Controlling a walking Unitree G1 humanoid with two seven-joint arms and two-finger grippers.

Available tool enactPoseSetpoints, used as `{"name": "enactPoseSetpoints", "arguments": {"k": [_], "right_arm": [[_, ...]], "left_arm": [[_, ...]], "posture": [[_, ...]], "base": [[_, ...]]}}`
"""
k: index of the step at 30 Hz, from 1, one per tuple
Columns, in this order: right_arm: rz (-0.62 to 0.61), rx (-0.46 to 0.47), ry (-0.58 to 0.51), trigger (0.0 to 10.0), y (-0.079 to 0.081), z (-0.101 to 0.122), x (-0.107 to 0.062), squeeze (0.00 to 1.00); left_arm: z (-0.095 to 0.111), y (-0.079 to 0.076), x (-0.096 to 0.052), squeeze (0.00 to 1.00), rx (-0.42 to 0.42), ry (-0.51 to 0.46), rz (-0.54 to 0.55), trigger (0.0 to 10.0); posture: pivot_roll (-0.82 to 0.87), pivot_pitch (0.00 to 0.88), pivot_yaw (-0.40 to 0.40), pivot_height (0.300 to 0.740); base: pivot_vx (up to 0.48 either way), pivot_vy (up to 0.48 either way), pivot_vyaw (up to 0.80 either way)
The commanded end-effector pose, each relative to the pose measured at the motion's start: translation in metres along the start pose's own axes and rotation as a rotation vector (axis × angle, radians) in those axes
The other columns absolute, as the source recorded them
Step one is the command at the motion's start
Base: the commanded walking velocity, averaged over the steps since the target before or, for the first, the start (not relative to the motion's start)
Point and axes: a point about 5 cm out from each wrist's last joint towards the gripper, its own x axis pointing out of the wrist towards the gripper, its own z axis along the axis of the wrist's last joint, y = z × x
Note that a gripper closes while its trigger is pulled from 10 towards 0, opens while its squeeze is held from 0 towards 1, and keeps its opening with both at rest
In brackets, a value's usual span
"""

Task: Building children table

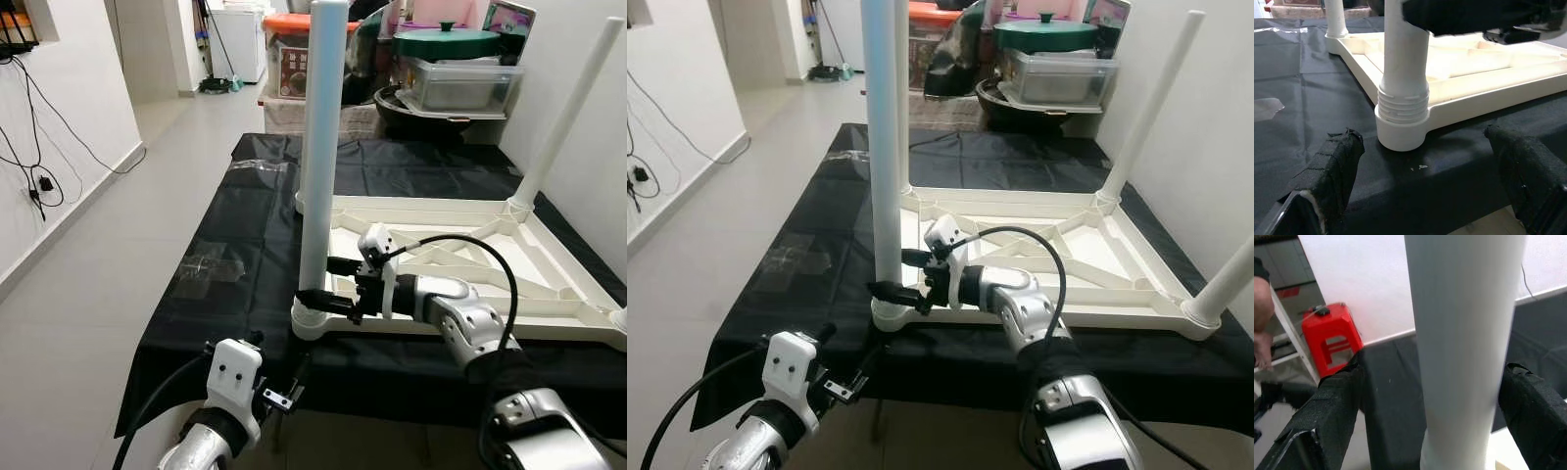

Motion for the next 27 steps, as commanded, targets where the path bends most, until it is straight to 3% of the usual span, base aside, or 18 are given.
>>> {"name": "enactPoseSetpoints", "arguments": {"k": [1, 9, 16, 17, 18, 19, 27], "right_arm": [[-0.014, -0.019, -0.028, 10.0, -0.002, 0.007, 0.005, 0.00], [-0.043, -0.025, -0.086, 10.0, -0.003, 0.021, 0.028, 0.00], [-0.045, -0.031, -0.113, 9.8, -0.002, 0.027, 0.037, 0.00], [-0.046, -0.030, -0.119, 5.9, -0.001, 0.028, 0.038, 0.00], [-0.046, -0.030, -0.119, 5.9, -0.001, 0.028, 0.038, 0.00], [-0.057, -0.027, -0.130, 0.0, -0.001, 0.029, 0.041, 0.00], [-0.079, -0.020, -0.142, 0.0, -0.001, 0.024, 0.042, 0.00]], "left_arm": [[-0.002, 0.000, 0.000, 0.00, 0.006, 0.009, -0.006, 10.0], [-0.002, 0.001, 0.001, 0.00, -0.003, 0.009, 0.005, 10.0], [-0.002, 0.001, 0.001, 0.00, 0.000, 0.007, 0.005, 10.0], [-0.002, 0.001, 0.001, 0.00, 0.001, 0.008, 0.005, 10.0], [-0.002, 0.001, 0.001, 0.00, 0.001, 0.008, 0.005, 10.0], [-0.002, 0.001, 0.002, 0.00, 0.002, 0.009, 0.005, 10.0], [-0.003, 0.002, 0.002, 0.00, 0.001, 0.009, 0.005, 10.0]], "posture": [[0.11, 0.000, -0.058, 0.740], [0.12, 0.000, -0.064, 0.740], [0.12, 0.000, -0.065, 0.740], [0.12, 0.000, -0.064, 0.740], [0.12, 0.000, -0.064, 0.740], [0.12, 0.000, -0.063, 0.740], [0.11, 0.000, -0.061, 0.740]], "base": [[0.000, 0.000, 0.00], [0.000, 0.000, 0.00], [0.000, 0.000, 0.00], [0.000, 0.000, 0.00], [0.000, 0.000, 0.00], [0.000, 0.000, 0.00], [0.000, 0.000, 0.00]]}}
